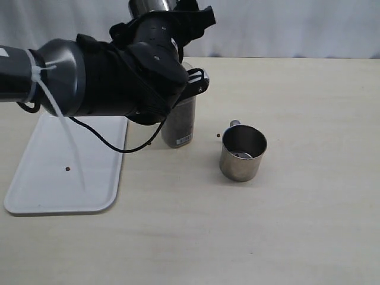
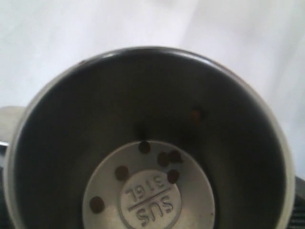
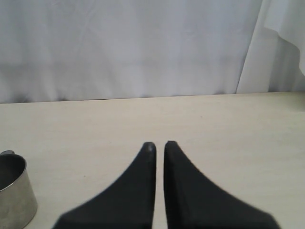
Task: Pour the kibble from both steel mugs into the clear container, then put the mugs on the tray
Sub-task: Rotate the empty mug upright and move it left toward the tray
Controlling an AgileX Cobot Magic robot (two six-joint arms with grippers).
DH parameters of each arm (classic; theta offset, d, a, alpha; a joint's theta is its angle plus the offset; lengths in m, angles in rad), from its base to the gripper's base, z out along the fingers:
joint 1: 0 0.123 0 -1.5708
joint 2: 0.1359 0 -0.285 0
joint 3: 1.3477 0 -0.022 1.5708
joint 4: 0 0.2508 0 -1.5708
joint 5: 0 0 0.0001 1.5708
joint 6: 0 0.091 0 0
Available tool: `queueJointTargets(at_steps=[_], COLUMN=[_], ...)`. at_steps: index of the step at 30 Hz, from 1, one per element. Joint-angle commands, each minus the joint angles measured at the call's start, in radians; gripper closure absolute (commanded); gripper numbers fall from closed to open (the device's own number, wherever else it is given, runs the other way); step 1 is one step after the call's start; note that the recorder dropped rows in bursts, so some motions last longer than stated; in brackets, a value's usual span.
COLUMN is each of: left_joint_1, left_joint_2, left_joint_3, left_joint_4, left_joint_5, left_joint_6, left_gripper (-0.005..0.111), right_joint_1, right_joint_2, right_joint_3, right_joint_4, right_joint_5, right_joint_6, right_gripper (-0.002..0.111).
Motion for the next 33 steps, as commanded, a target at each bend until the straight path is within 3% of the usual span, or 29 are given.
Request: queueJointTargets(at_steps=[1,7,12,16,18,21,24,27,29,31,33], left_joint_1=[-0.009,-0.027,-0.031,-0.040,-0.048,-0.048,-0.041,0.048,0.171,0.328,0.493], left_joint_2=[-0.014,-0.013,-0.024,-0.029,-0.028,-0.031,-0.071,-0.239,-0.361,-0.446,-0.481], left_joint_3=[-0.008,0.025,0.023,0.026,0.066,0.071,0.071,0.071,0.071,0.086,0.123], left_joint_4=[0.004,0.004,0.004,0.004,0.004,0.004,0.004,-0.280,-0.576,-1.053,-1.595], left_joint_5=[0.059,-0.028,0.060,0.025,-0.004,0.081,0.050,-0.190,-0.356,-0.507,-0.523], left_joint_6=[-0.079,-0.089,-0.092,-0.092,0.005,-0.080,-0.258,-0.339,-0.257,0.048,0.512], left_gripper=[0.107,0.107,0.107,0.107,0.107,0.107,0.107,0.107,0.107,0.107,0.107], right_joint_1=[-0.007,-0.007,-0.007,-0.007,-0.007,-0.007,-0.007,-0.007,-0.007,-0.007,-0.007], right_joint_2=[-0.004,-0.004,-0.004,-0.004,-0.004,-0.004,-0.004,-0.004,-0.004,-0.004,-0.004], right_joint_3=[0.004,0.004,0.004,0.004,0.004,0.004,0.004,0.004,0.004,0.004,0.004], right_joint_4=[-0.003,-0.003,-0.003,-0.003,-0.003,-0.003,-0.003,-0.003,-0.003,-0.003,-0.003], right_joint_5=[0.003,0.003,0.003,0.003,0.003,0.003,0.003,0.003,0.003,0.003,0.003], right_joint_6=[0.000,0.000,0.000,0.000,0.000,0.000,0.000,0.000,0.000,0.000,0.000], right_gripper=[0.104,0.104,0.104,0.104,0.104,0.104,0.104,0.104,0.104,0.104,0.104])
